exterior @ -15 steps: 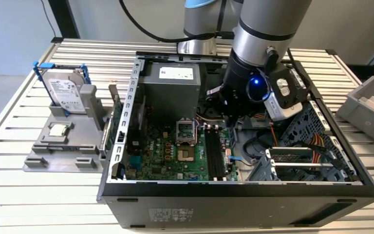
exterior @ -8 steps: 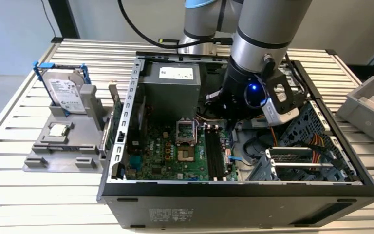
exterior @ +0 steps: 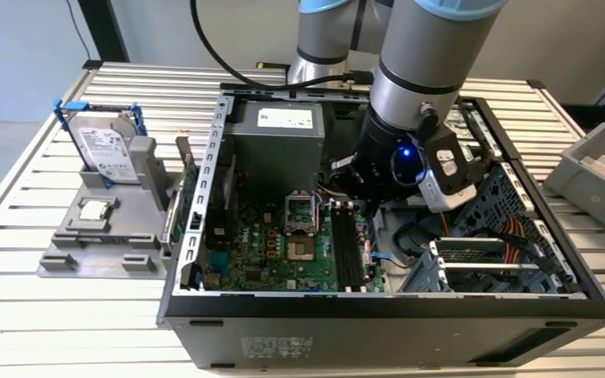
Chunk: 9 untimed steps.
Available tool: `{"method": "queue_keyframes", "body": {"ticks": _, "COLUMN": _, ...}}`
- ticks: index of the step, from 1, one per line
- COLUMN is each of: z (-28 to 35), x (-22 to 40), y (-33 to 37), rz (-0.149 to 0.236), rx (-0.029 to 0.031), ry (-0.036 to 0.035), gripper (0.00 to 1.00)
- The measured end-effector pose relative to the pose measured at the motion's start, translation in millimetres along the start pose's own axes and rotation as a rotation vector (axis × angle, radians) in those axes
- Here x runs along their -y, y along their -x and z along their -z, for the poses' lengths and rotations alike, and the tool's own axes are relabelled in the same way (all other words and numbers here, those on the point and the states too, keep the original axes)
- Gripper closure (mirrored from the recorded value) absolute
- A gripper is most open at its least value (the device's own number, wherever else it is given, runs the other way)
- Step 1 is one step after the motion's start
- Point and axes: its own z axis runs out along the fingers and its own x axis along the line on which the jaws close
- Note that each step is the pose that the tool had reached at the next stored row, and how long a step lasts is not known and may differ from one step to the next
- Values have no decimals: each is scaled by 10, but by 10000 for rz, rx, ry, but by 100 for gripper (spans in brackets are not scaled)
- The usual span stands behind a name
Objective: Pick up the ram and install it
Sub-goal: 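Insert the ram into the slot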
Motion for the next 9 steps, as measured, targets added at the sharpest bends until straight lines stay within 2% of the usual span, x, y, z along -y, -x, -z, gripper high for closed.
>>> {"method": "queue_keyframes", "body": {"ticks": 9, "z": -158, "x": 24, "y": -4, "rz": 0, "rx": 20, "ry": 1, "gripper": 100}}
